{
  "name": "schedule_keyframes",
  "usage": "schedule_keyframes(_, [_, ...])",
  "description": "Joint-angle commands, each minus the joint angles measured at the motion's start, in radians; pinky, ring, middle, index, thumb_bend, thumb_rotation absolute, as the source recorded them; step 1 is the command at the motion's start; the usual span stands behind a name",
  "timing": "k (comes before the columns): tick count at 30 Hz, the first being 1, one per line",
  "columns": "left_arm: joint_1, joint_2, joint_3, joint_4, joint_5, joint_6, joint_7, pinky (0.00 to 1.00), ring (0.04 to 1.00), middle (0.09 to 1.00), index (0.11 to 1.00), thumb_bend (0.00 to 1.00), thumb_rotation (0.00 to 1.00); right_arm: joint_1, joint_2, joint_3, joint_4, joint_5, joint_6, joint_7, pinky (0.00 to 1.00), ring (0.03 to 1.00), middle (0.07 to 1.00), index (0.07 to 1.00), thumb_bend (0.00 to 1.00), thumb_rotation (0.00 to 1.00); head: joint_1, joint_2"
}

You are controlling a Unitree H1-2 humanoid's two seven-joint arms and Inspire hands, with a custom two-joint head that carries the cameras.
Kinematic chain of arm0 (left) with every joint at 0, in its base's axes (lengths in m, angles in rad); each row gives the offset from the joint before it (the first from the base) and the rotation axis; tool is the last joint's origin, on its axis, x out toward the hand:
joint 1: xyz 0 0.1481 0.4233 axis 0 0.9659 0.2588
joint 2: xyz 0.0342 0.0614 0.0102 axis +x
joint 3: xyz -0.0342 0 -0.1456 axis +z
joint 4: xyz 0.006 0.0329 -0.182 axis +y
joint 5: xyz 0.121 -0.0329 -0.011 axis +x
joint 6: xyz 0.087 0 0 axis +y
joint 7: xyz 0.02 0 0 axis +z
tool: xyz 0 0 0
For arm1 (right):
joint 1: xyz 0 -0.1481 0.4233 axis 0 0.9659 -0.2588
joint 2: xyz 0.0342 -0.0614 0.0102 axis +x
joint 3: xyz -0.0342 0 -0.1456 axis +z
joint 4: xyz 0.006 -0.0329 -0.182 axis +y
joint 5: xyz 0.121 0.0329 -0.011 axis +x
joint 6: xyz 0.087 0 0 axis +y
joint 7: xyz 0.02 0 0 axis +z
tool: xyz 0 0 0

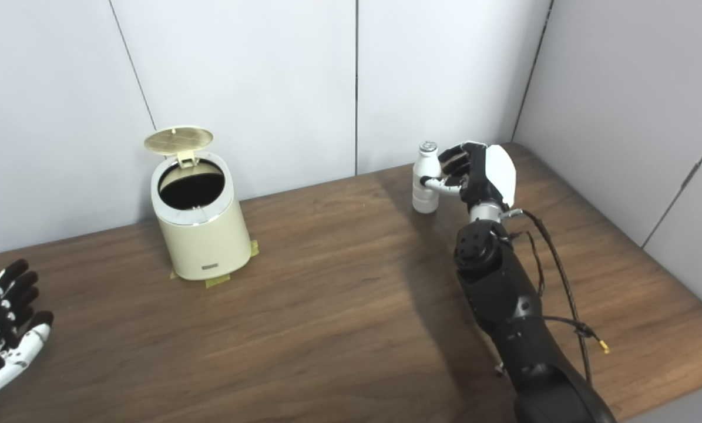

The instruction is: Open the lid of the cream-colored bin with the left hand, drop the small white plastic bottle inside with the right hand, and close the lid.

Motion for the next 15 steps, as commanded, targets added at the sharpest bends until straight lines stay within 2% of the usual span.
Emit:
schedule_keyframes(1, [-0.038, 0.02, 0.009, -0.018, 0.004, -0.001, 0.011, 1.0, 0.972, 0.964, 1.0, 0.17, 0.0, -0.041, -0.032, -0.005, -0.035, -0.016, -0.008, -0.008, 0.64, 0.509, 0.452, 0.492, 0.52, 0.0, 0.0, 0.001])
schedule_keyframes(8, [-0.039, 0.023, 0.007, -0.02, 0.004, -0.001, 0.013, 1.0, 0.973, 0.964, 1.0, 0.17, 0.0, -0.038, -0.034, -0.005, -0.04, -0.017, 0.005, -0.003, 0.62, 0.469, 0.477, 0.491, 0.52, 0.0, -0.003, 0.005])
schedule_keyframes(10, [-0.038, 0.027, 0.007, -0.022, 0.007, -0.001, 0.012, 1.0, 0.967, 0.959, 1.0, 0.18, 0.0, -0.038, -0.033, -0.008, -0.039, -0.014, 0.003, -0.004, 0.63, 0.502, 0.456, 0.492, 0.52, 0.0, -0.004, 0.006])
schedule_keyframes(15, [-0.037, 0.029, 0.007, -0.027, 0.008, -0.001, 0.014, 1.0, 0.968, 0.957, 1.0, 0.18, 0.0, -0.037, -0.034, -0.006, -0.039, -0.018, 0.02, -0.002, 0.63, 0.509, 0.452, 0.492, 0.52, 0.0, -0.005, 0.007])
